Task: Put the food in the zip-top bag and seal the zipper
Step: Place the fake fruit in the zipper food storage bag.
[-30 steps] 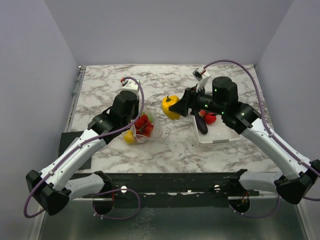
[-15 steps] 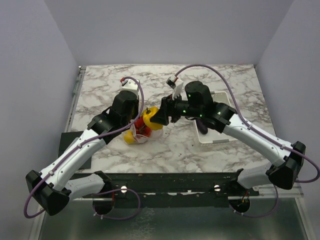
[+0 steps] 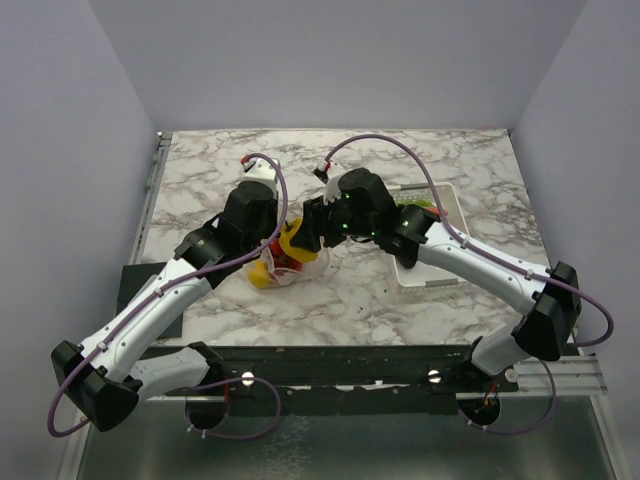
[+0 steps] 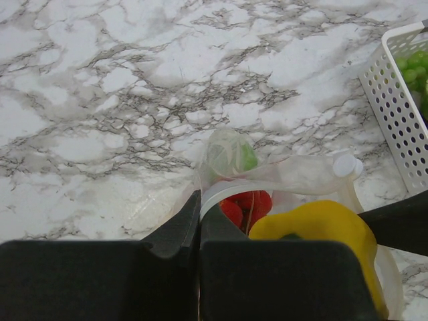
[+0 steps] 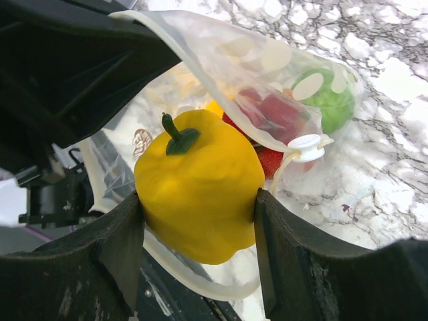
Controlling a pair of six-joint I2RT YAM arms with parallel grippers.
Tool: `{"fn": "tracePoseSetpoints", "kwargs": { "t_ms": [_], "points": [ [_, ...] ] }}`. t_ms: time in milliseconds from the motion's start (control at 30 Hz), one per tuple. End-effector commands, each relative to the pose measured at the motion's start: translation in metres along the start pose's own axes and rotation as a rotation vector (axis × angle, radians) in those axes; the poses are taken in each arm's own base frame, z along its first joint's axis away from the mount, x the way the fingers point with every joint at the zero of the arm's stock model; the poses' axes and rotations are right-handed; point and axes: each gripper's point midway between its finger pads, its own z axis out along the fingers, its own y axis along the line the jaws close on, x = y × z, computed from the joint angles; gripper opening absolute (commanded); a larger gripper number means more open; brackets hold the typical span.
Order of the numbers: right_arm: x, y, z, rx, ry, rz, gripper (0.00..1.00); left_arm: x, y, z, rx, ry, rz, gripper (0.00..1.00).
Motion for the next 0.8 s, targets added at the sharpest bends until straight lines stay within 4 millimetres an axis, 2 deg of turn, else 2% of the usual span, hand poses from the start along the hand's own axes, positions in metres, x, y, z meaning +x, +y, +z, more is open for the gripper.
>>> {"fn": "tracePoseSetpoints", "kwargs": {
  "t_ms": [0, 233, 400, 600, 767],
  "points": [
    [-0.010, -0.006, 0.004, 0.054, -0.027, 0.004, 0.52, -0.014, -0.001, -0.005, 0.021, -0.054, -0.030, 0.00],
    [-0.010, -0.003, 0.005, 0.043, -0.033, 0.003, 0.70, -0.013, -0.001, -0.004, 0.019, -0.050, -0.030, 0.00],
    [-0.016, -0.001, -0.003, 0.038, -0.057, -0.001, 0.81, -0.012, -0.001, -0.004, 0.018, -0.049, -0.030, 0.00],
    [-0.024, 0.005, -0.017, 0.025, -0.092, -0.006, 0.83, -0.012, 0.000, -0.003, 0.014, -0.049, -0.029, 0.00],
    [-0.033, 0.001, -0.041, 0.068, -0.145, -0.017, 0.83, -0.011, -0.001, -0.003, 0.015, -0.046, -0.028, 0.00]
  ]
}}
